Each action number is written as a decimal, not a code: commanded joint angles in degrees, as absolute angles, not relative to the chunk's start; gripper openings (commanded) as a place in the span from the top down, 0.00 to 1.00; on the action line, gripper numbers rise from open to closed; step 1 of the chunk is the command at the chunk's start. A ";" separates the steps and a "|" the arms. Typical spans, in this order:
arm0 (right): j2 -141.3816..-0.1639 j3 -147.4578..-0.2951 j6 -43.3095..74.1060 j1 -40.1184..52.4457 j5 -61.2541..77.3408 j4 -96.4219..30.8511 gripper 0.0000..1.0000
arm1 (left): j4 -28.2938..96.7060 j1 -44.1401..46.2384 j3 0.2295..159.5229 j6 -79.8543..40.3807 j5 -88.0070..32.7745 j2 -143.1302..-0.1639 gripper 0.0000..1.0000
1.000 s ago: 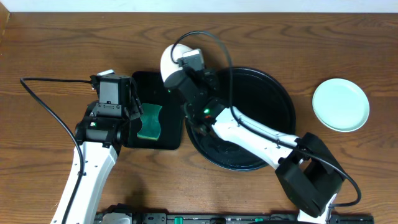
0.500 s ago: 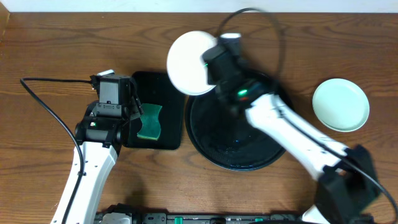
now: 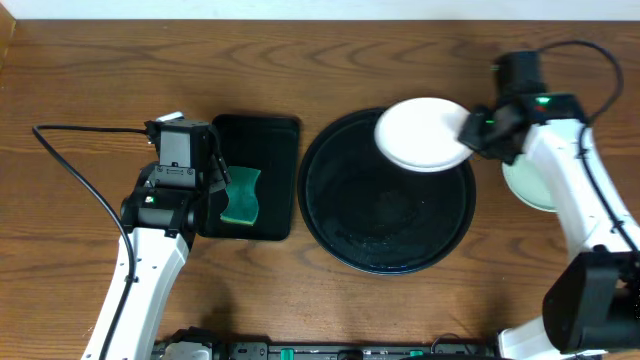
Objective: Clean dirty plates on tray and stack at the side
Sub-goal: 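Carry the pink plate right and set it on the mint plates, then release the pink plate and raise the right gripper over the round tray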
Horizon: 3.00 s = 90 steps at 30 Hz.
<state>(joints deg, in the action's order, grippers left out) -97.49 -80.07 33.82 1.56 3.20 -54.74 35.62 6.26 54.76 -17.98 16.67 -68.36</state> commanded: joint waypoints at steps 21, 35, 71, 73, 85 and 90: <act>-97.21 -79.79 27.14 -26.22 -12.91 -63.42 0.99 | 35.64 6.07 55.68 -17.82 17.43 -68.16 0.20; -97.67 -79.70 30.00 -29.21 -15.09 -58.72 0.99 | 35.64 6.07 55.68 -17.82 17.41 -68.16 0.20; -97.82 -65.14 10.04 -19.49 23.68 -43.86 0.27 | 35.64 6.07 55.68 -17.82 17.43 -68.16 0.20; -97.82 -65.14 8.43 -15.53 24.53 -45.15 0.27 | 35.64 6.07 55.68 -17.82 17.41 -68.16 0.20; -97.82 -65.12 6.17 20.78 24.47 -40.82 0.27 | 35.64 6.07 55.68 -17.82 17.43 -68.16 0.20; -97.82 -65.12 6.17 30.96 23.49 -34.41 0.32 | 35.64 6.07 55.68 -17.82 17.41 -68.16 0.20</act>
